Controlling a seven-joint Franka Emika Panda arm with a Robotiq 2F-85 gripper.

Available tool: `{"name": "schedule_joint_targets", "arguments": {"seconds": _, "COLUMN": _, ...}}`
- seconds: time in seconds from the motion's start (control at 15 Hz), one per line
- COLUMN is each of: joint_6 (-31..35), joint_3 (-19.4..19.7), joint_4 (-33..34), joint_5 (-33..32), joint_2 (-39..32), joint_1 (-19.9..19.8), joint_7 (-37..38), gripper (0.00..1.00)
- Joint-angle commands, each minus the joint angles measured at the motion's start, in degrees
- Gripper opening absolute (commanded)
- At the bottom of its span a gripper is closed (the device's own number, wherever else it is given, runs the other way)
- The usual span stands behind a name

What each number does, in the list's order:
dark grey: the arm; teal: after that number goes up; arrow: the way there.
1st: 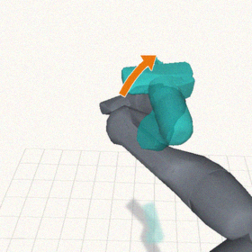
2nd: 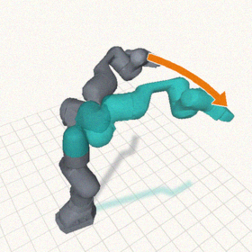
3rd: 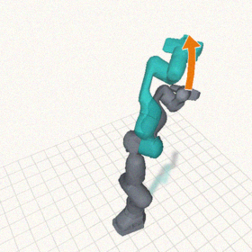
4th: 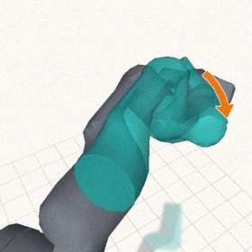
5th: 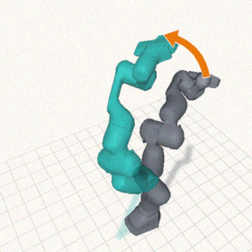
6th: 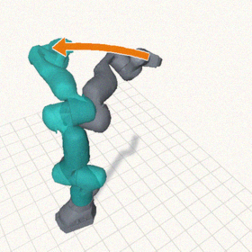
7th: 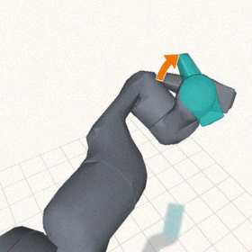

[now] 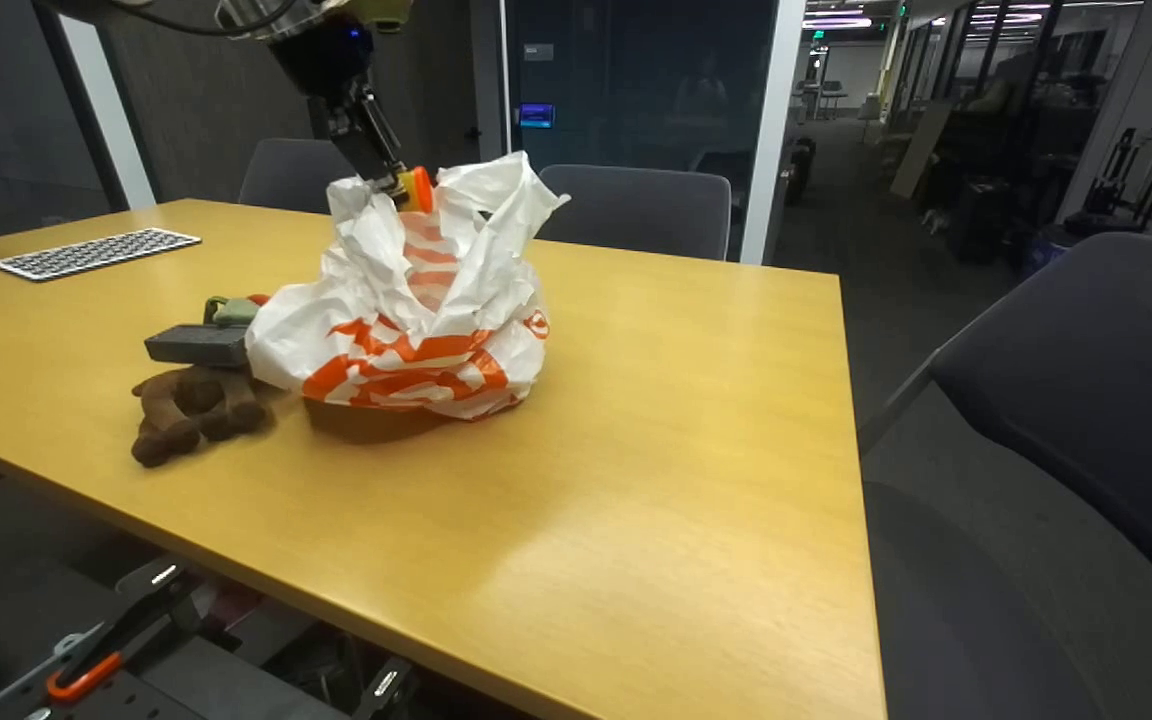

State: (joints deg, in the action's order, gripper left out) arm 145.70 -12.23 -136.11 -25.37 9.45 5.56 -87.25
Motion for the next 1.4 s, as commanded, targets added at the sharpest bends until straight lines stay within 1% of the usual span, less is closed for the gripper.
{"name": "schedule_joint_targets", "arguments": {"seconds": 0.0, "joint_6": 5.4, "joint_3": -3.3, "joint_4": -3.5, "joint_5": -16.0, "joint_2": 3.1, "joint_1": -4.2, "joint_7": 10.0, "gripper": 0.16}}
{"name": "schedule_joint_targets", "arguments": {"seconds": 0.2, "joint_6": 7.6, "joint_3": -6.8, "joint_4": -4.6, "joint_5": -30.9, "joint_2": 4.1, "joint_1": -8.6, "joint_7": 19.2, "gripper": 0.16}}
{"name": "schedule_joint_targets", "arguments": {"seconds": 0.33, "joint_6": 7.9, "joint_3": -9.3, "joint_4": -4.1, "joint_5": -40.7, "joint_2": 4.2, "joint_1": -11.5, "joint_7": 26.1, "gripper": 0.16}}
{"name": "schedule_joint_targets", "arguments": {"seconds": 0.53, "joint_6": 7.1, "joint_3": -12.0, "joint_4": -2.7, "joint_5": -55.3, "joint_2": 3.7, "joint_1": -14.0, "joint_7": 34.4, "gripper": 0.16}}
{"name": "schedule_joint_targets", "arguments": {"seconds": 0.67, "joint_6": 6.1, "joint_3": -13.6, "joint_4": -1.7, "joint_5": -65.0, "joint_2": 3.3, "joint_1": -14.7, "joint_7": 42.3, "gripper": 0.16}}
{"name": "schedule_joint_targets", "arguments": {"seconds": 0.73, "joint_6": 5.4, "joint_3": -12.7, "joint_4": -1.2, "joint_5": -67.5, "joint_2": 3.0, "joint_1": -14.2, "joint_7": 48.1, "gripper": 0.16}}
{"name": "schedule_joint_targets", "arguments": {"seconds": 0.87, "joint_6": 4.5, "joint_3": -12.5, "joint_4": -0.5, "joint_5": -73.2, "joint_2": 2.4, "joint_1": -13.6, "joint_7": 57.2, "gripper": 0.16}}
{"name": "schedule_joint_targets", "arguments": {"seconds": 0.93, "joint_6": 4.1, "joint_3": -12.2, "joint_4": -0.8, "joint_5": -74.3, "joint_2": 2.4, "joint_1": -13.3, "joint_7": 61.6, "gripper": 0.16}}
{"name": "schedule_joint_targets", "arguments": {"seconds": 1.0, "joint_6": 3.3, "joint_3": -6.0, "joint_4": -1.3, "joint_5": -75.9, "joint_2": 2.3, "joint_1": -6.7, "joint_7": 65.6, "gripper": 0.16}}
{"name": "schedule_joint_targets", "arguments": {"seconds": 1.13, "joint_6": 6.3, "joint_3": -3.5, "joint_4": -3.4, "joint_5": -77.2, "joint_2": 2.0, "joint_1": -4.3, "joint_7": 73.8, "gripper": 0.16}}
{"name": "schedule_joint_targets", "arguments": {"seconds": 1.2, "joint_6": 9.4, "joint_3": -6.2, "joint_4": -4.0, "joint_5": -78.2, "joint_2": 2.3, "joint_1": -7.7, "joint_7": 77.7, "gripper": 0.16}}
{"name": "schedule_joint_targets", "arguments": {"seconds": 1.33, "joint_6": 11.0, "joint_3": -5.3, "joint_4": -4.4, "joint_5": -81.2, "joint_2": 2.7, "joint_1": -6.5, "joint_7": 86.0, "gripper": 0.16}}
